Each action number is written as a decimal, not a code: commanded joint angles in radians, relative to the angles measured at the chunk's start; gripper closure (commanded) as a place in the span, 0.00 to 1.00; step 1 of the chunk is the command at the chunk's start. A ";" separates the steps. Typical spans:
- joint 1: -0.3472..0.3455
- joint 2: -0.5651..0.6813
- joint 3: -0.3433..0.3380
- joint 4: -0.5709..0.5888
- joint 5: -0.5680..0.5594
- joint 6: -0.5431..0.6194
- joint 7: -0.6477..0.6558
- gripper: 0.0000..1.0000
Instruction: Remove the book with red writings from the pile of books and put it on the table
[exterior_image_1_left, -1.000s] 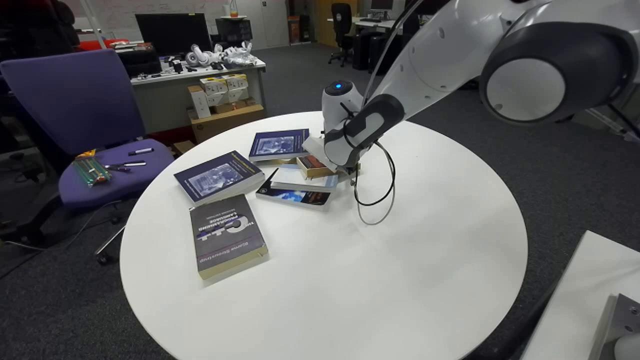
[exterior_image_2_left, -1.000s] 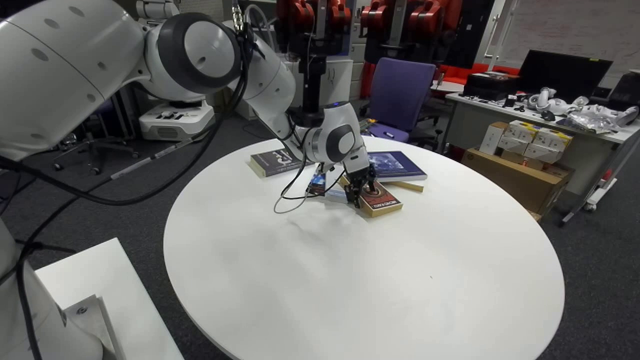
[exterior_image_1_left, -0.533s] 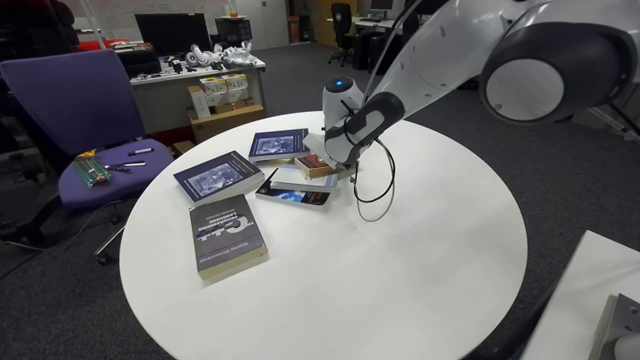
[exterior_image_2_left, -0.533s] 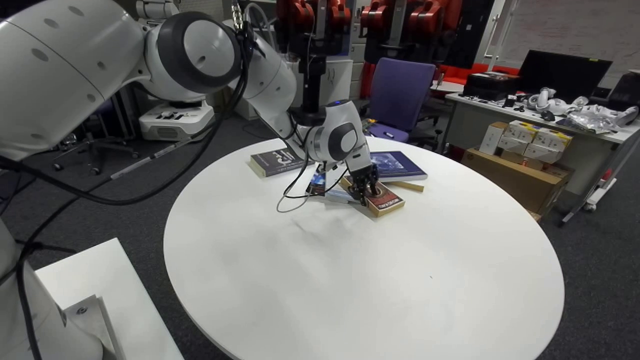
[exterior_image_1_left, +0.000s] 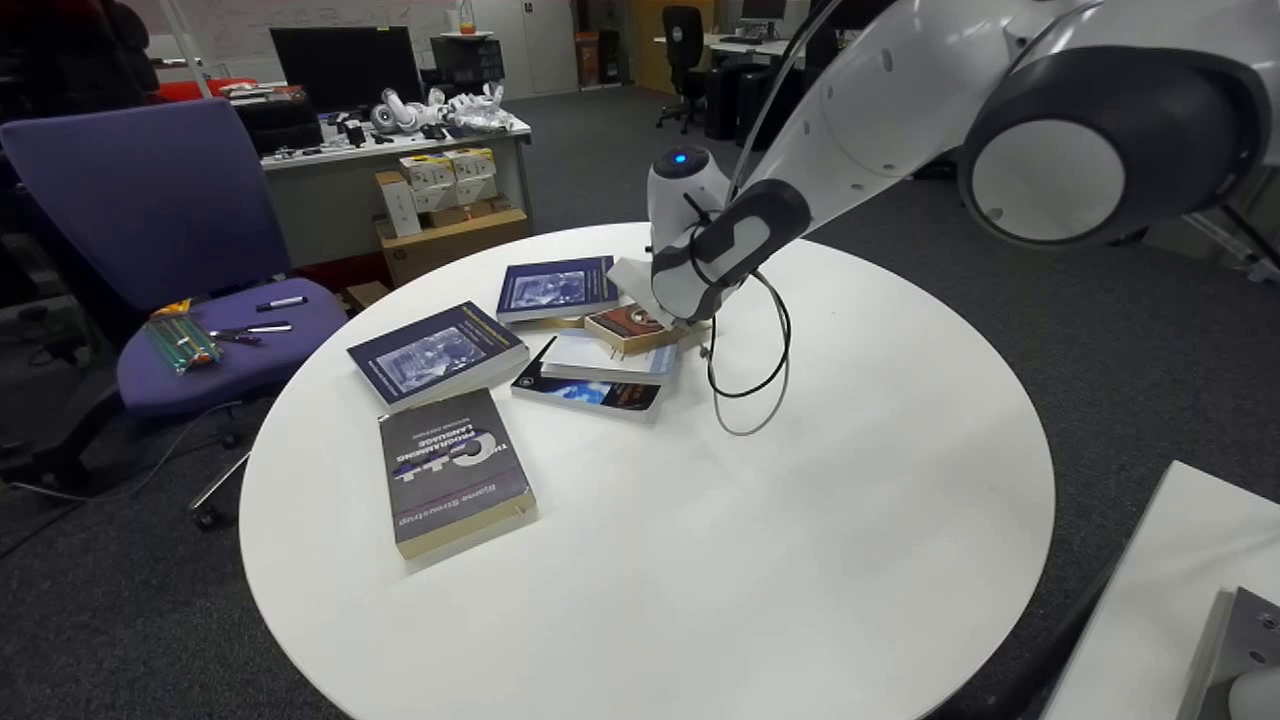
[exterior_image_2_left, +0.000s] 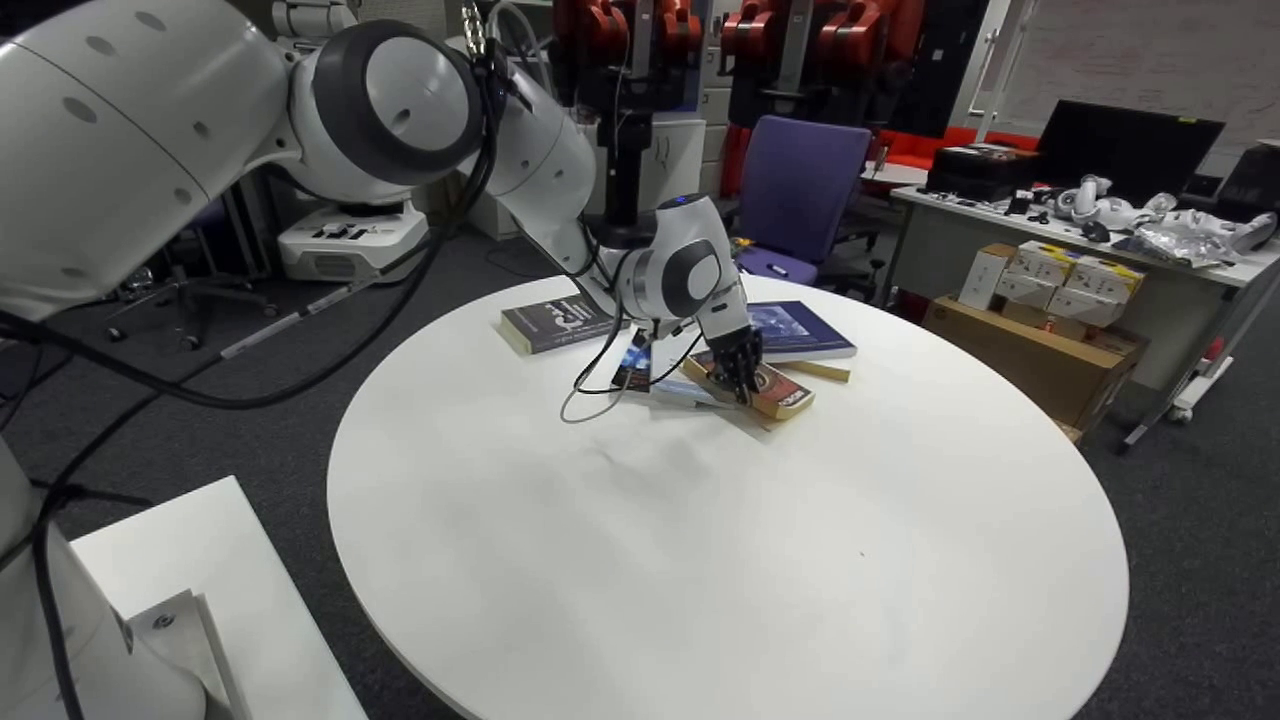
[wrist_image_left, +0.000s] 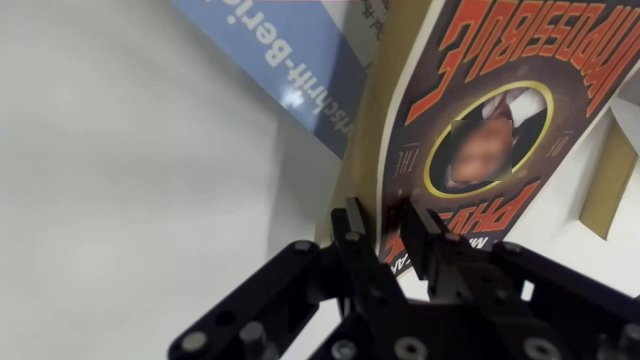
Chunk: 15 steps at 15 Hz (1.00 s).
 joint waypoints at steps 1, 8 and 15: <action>-0.004 0.003 0.002 0.022 -0.008 -0.028 0.020 0.95; -0.086 -0.126 0.112 -0.066 0.031 -0.064 -0.116 0.94; -0.161 -0.273 0.182 -0.170 0.081 -0.066 -0.243 0.94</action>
